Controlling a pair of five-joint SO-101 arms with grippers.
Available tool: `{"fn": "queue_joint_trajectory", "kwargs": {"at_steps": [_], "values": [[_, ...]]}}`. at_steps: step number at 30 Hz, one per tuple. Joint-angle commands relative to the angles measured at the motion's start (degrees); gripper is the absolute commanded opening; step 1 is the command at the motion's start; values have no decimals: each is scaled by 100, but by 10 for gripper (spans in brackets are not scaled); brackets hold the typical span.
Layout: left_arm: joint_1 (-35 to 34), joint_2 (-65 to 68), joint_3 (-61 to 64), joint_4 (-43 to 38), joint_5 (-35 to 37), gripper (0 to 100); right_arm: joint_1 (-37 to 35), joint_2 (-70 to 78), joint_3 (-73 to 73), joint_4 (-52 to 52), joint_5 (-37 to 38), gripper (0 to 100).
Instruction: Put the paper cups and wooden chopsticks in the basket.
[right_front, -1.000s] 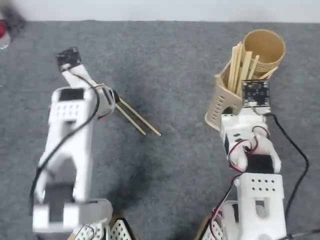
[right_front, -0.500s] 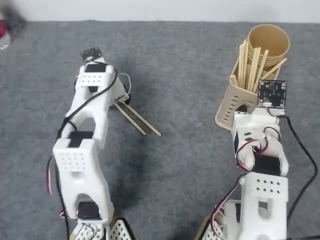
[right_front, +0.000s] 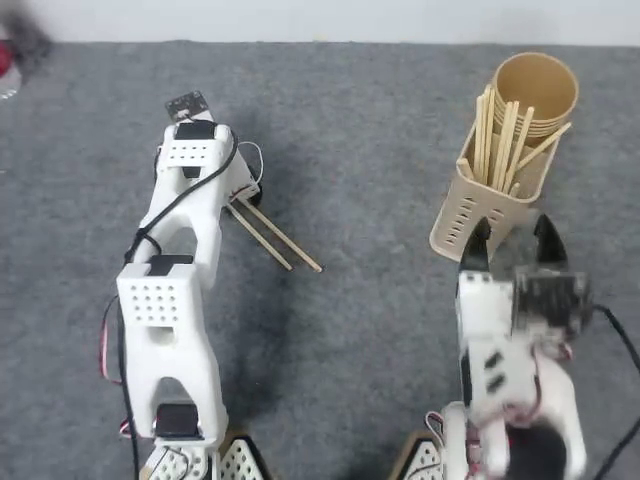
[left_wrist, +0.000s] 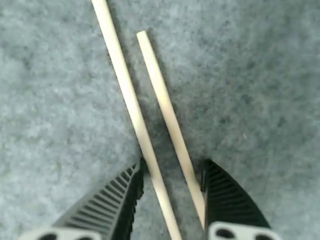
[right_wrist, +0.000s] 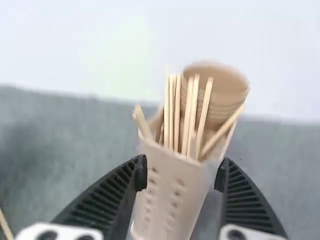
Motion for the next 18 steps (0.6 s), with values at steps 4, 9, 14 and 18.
{"fn": "queue_joint_trajectory", "kwargs": {"at_steps": [4, 9, 14, 18], "values": [[26, 273, -435, 677, 97, 111, 4, 497, -158, -13, 141, 223], [26, 791, -1086, 1301, -97, 48, 13, 1068, -229, -154, 141, 223], [26, 1433, -2088, 1996, -519, 11, 13, 1209, -229, -207, 141, 223], [79, 1785, -2835, 2136, -897, 11, 22, 1218, -211, -233, 141, 223]]}}
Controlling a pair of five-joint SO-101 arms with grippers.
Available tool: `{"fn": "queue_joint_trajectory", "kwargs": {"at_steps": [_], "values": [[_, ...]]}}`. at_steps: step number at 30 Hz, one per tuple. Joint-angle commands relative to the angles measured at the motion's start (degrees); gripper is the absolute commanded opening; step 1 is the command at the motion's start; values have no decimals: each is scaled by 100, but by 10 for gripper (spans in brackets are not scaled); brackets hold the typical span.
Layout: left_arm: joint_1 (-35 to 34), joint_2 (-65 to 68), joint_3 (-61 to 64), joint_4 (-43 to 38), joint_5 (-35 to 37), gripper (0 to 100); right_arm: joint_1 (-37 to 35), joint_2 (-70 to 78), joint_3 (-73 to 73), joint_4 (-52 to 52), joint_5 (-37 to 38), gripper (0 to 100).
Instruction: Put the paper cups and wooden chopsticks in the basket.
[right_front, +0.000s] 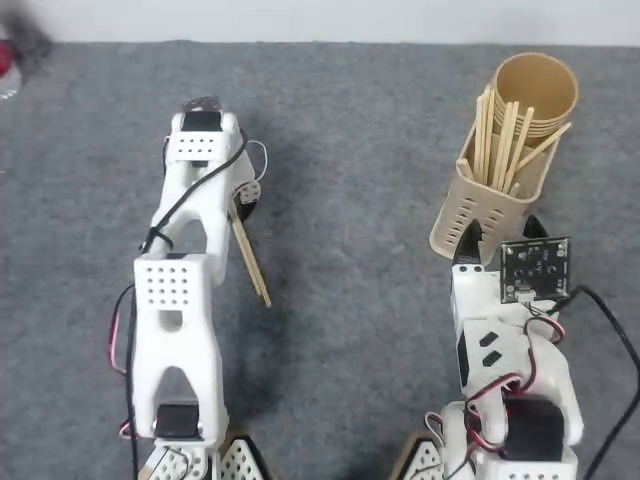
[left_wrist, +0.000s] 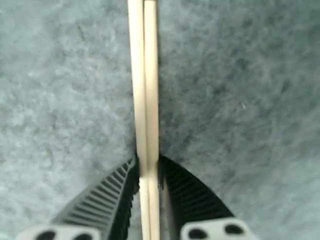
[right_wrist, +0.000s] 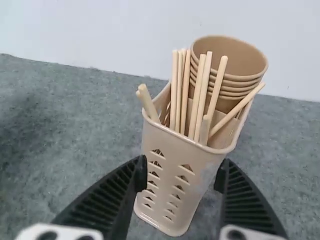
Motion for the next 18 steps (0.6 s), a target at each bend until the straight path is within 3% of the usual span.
{"fn": "queue_joint_trajectory", "kwargs": {"at_steps": [1, 8, 12, 18], "values": [[62, 457, -681, 343, -519, 11, 40, 101, -220, -145, 97, 223], [862, 167, -1138, 352, -1451, 11, 637, 154, -211, -365, 62, 223], [1266, -651, -1253, 352, -1820, 11, 1138, 154, -158, -558, 44, 223], [1776, -2040, -1385, 343, -2585, 11, 1253, 163, -176, -558, -264, 223]]}}
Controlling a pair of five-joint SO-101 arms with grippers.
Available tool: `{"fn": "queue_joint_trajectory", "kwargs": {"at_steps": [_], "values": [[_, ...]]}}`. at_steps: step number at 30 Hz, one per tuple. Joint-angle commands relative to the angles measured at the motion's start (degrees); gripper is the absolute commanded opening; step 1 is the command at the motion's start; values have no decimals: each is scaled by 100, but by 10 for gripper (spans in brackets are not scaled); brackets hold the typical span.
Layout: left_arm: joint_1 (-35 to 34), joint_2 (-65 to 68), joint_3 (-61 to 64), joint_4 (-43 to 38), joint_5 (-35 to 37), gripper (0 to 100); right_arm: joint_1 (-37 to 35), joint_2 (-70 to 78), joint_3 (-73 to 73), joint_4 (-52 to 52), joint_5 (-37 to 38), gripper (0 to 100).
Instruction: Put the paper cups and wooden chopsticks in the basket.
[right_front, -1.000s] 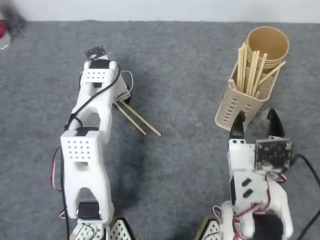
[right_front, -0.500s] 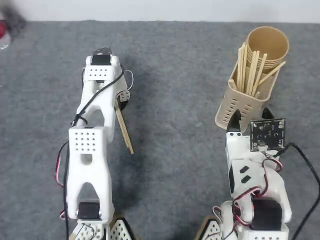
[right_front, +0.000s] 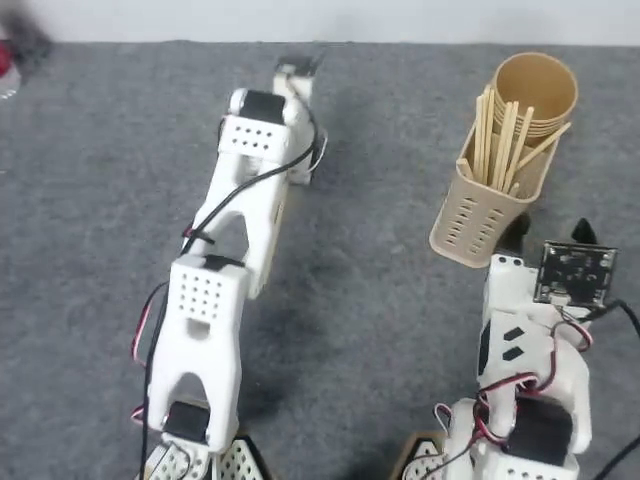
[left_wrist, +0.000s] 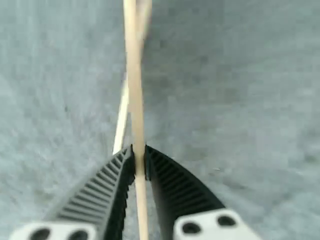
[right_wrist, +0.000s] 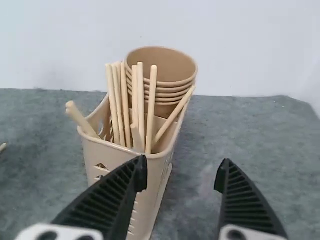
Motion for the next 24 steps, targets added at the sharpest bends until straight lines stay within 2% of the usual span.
{"fn": "queue_joint_trajectory", "kwargs": {"at_steps": [1, 9, 17, 21, 24], "values": [[378, -1371, -224, 149, -536, 11, 92, 163, -176, -145, -132, 223], [149, -1960, -163, 158, -615, 11, 92, 163, -158, -136, -132, 223], [-114, -1134, 1684, -79, -651, 12, 48, 163, -70, -171, -132, 223], [-149, -703, 1719, -615, -800, 12, 48, 163, 97, -356, -132, 223], [-149, -404, 1719, -730, -914, 12, 48, 163, 105, -347, -132, 223]]}}
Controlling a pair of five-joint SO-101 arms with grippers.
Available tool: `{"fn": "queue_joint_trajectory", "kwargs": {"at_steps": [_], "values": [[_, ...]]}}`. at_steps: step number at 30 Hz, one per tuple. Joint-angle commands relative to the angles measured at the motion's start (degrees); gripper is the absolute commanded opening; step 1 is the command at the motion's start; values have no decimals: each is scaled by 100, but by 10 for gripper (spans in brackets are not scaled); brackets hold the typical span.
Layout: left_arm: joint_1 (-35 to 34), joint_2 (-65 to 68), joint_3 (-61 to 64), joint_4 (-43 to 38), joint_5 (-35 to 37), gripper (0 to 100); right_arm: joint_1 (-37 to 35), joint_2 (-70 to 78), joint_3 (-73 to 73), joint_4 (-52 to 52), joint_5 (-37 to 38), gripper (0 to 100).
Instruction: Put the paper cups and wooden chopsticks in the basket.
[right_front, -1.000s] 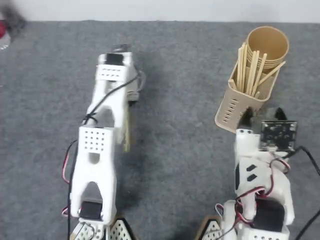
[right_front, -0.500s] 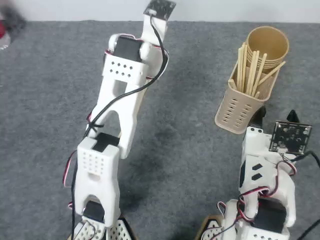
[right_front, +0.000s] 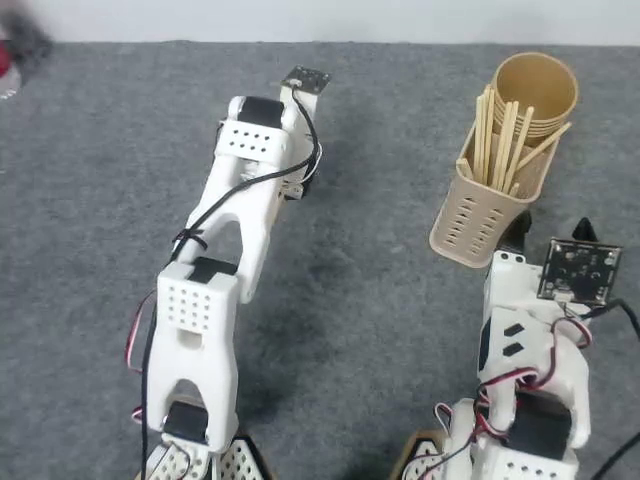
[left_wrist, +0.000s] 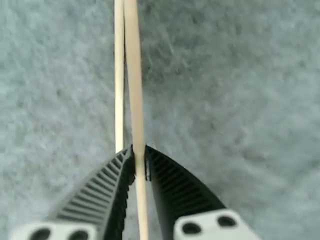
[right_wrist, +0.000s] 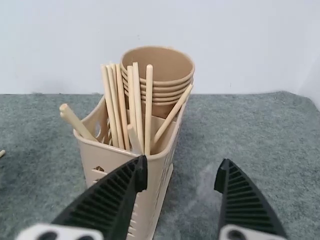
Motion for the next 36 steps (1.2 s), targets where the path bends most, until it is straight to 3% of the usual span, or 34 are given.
{"fn": "queue_joint_trajectory", "kwargs": {"at_steps": [1, 10, 29, 36], "values": [[-62, 264, 4, -281, -211, 12, 13, 84, -35, -145, -70, 223], [-378, 721, 4, -677, -325, 12, -180, 84, -26, -145, -70, 223], [-510, 325, -268, -132, -589, 12, -330, 84, -18, -119, -62, 223], [-695, 633, -497, -343, -615, 12, -330, 84, -18, -110, -62, 223]]}}
